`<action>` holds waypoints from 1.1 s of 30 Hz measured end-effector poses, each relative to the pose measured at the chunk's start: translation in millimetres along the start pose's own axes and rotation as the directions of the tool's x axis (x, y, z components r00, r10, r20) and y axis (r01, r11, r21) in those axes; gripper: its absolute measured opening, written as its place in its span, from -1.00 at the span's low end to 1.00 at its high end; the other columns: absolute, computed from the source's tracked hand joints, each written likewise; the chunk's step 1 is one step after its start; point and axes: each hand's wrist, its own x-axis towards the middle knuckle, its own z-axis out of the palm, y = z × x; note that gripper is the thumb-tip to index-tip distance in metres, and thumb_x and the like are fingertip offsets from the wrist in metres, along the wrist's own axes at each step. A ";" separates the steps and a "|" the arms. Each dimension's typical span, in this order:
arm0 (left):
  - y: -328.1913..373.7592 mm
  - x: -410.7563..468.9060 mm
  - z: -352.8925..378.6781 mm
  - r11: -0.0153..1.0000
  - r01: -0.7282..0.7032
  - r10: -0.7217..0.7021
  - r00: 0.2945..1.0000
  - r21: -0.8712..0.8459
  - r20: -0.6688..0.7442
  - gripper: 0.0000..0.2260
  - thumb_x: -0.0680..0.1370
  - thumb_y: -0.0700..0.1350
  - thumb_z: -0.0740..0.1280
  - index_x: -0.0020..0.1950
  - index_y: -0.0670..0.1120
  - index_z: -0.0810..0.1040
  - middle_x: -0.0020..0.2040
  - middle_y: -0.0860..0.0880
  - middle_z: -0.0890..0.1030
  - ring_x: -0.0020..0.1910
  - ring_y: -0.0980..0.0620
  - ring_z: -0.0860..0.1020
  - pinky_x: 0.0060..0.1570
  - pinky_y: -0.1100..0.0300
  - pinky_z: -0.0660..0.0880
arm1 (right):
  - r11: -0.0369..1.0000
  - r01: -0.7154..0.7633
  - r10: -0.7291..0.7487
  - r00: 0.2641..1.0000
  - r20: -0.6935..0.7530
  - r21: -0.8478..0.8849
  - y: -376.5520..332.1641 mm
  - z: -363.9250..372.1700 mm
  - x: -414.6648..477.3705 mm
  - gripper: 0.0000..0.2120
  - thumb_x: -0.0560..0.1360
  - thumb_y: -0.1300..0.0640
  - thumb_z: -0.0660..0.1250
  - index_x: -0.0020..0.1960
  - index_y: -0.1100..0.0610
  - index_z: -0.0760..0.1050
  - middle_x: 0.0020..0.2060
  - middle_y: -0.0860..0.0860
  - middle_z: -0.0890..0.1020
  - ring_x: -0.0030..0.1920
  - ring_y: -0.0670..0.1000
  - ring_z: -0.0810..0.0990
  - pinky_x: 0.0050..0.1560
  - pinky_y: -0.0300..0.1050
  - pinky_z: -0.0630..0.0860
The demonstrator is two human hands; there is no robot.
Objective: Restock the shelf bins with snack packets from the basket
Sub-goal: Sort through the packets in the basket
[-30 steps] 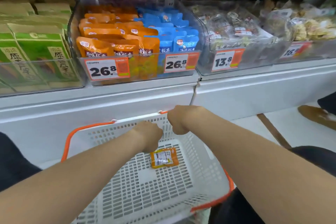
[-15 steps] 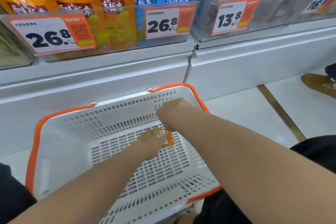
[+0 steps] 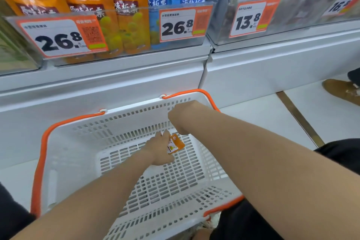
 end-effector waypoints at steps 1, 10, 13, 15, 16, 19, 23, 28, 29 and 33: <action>1.5 -8.8 -11.5 0.987 0.000 0.000 1.000 -0.161 -0.002 -0.49 0.54 0.18 0.39 0.36 -0.01 0.31 0.19 -0.15 0.49 -0.07 -0.11 0.54 -0.04 -0.09 0.60 | 1.000 -0.002 0.002 1.000 -0.019 0.024 3.0 -4.3 -3.3 -0.64 0.61 0.21 0.32 0.40 0.10 0.47 0.03 0.05 0.55 0.09 0.15 0.56 0.11 0.02 0.53; 28.3 -110.4 -97.1 0.434 -0.217 -0.065 0.960 -0.874 -0.271 -0.63 0.39 -0.12 0.21 0.13 -0.21 0.60 -0.04 -0.25 0.73 -0.10 -0.26 0.73 -0.07 -0.13 0.62 | 0.956 0.086 -0.018 0.972 -0.236 0.280 0.2 -50.6 -43.5 -0.68 0.60 0.18 0.26 0.32 0.16 0.34 0.05 0.14 0.57 -0.05 0.13 0.60 -0.27 -0.04 0.47; 28.2 -131.9 -112.5 0.538 -0.395 -0.155 0.822 -0.745 -0.548 -0.76 0.38 -0.09 0.22 -0.17 -0.27 0.49 -0.31 -0.14 0.54 -0.31 -0.05 0.53 -0.17 -0.02 0.44 | 0.890 0.149 0.000 0.945 -0.328 0.431 -7.2 -72.0 -60.7 -0.67 0.58 0.20 0.29 0.32 0.19 0.33 0.07 0.14 0.55 0.03 0.17 0.59 -0.20 -0.03 0.48; 29.9 -146.0 -123.8 0.597 -0.458 -0.168 0.732 -0.659 -0.661 -0.74 0.45 -0.07 0.21 -0.20 -0.29 0.48 -0.33 -0.21 0.47 -0.32 -0.03 0.45 -0.25 0.00 0.36 | 0.851 0.177 0.025 0.927 -0.374 0.494 -11.2 -84.0 -74.0 -0.72 0.58 0.20 0.30 0.27 0.18 0.37 0.04 0.12 0.55 0.01 0.15 0.58 -0.23 -0.05 0.50; 30.4 -153.5 -129.6 0.633 -0.485 -0.164 0.678 -0.603 -0.716 -0.72 0.48 -0.06 0.21 -0.19 -0.29 0.50 -0.31 -0.25 0.49 -0.32 -0.07 0.45 -0.28 -0.03 0.36 | 0.842 0.185 0.041 0.915 -0.402 0.506 -13.2 -89.5 -77.6 -0.81 0.57 0.19 0.30 0.17 0.19 0.42 -0.01 0.13 0.56 -0.02 0.15 0.59 -0.26 -0.05 0.48; 29.2 -174.3 -146.6 0.724 -0.518 -0.159 0.518 -0.456 -0.840 -0.75 0.59 -0.06 0.21 -0.15 -0.16 0.57 -0.24 -0.19 0.58 -0.21 -0.15 0.52 -0.23 -0.09 0.42 | 0.816 0.227 0.107 0.844 -0.525 0.531 -23.2 -108.4 -95.0 -0.80 0.55 0.20 0.31 -0.23 0.18 0.40 -0.29 0.11 0.51 -0.21 0.15 0.51 -0.39 -0.09 0.33; 38.5 -204.5 -175.5 0.773 -0.573 -0.117 0.295 -0.273 -0.948 -0.84 0.72 -0.20 0.22 -0.01 -0.05 0.54 -0.19 0.01 0.59 -0.21 0.13 0.51 -0.26 0.29 0.37 | 0.691 0.396 0.247 0.656 -0.713 0.604 -38.0 -134.6 -117.4 -0.92 0.48 0.16 0.34 -0.13 0.12 0.61 -0.28 0.02 0.64 -0.17 0.09 0.60 -0.28 -0.09 0.52; 42.8 -226.4 -221.8 0.894 -0.446 0.073 0.054 0.041 -0.996 -0.88 0.73 -0.16 0.16 0.10 -0.08 0.49 0.01 -0.03 0.55 -0.02 -0.02 0.46 -0.02 0.10 0.37 | 0.657 0.539 0.357 0.393 -0.847 0.527 -43.2 -161.6 -138.3 -0.76 0.46 0.12 0.36 0.11 -0.03 0.66 -0.05 -0.08 0.68 0.06 0.05 0.60 0.10 -0.05 0.56; 42.6 -229.9 -230.7 0.925 -0.364 0.125 0.025 0.107 -0.992 -0.87 0.72 -0.14 0.16 0.11 -0.09 0.49 0.03 -0.05 0.53 0.00 -0.07 0.45 0.02 0.02 0.37 | 0.667 0.554 0.367 0.338 -0.867 0.498 -40.9 -166.8 -142.0 -0.74 0.45 0.12 0.35 0.10 -0.05 0.66 -0.07 -0.08 0.69 0.05 0.08 0.61 0.12 -0.01 0.58; 41.5 -251.6 -273.5 0.967 -0.052 0.248 0.000 0.248 -0.969 -0.79 0.62 -0.13 0.18 0.20 -0.11 0.52 0.12 -0.11 0.51 0.08 -0.16 0.44 0.04 -0.07 0.38 | 0.698 0.595 0.447 0.072 -0.892 0.398 -24.3 -188.7 -157.6 -0.76 0.47 0.14 0.33 0.06 -0.09 0.66 -0.22 -0.14 0.68 -0.12 0.03 0.63 -0.03 0.03 0.59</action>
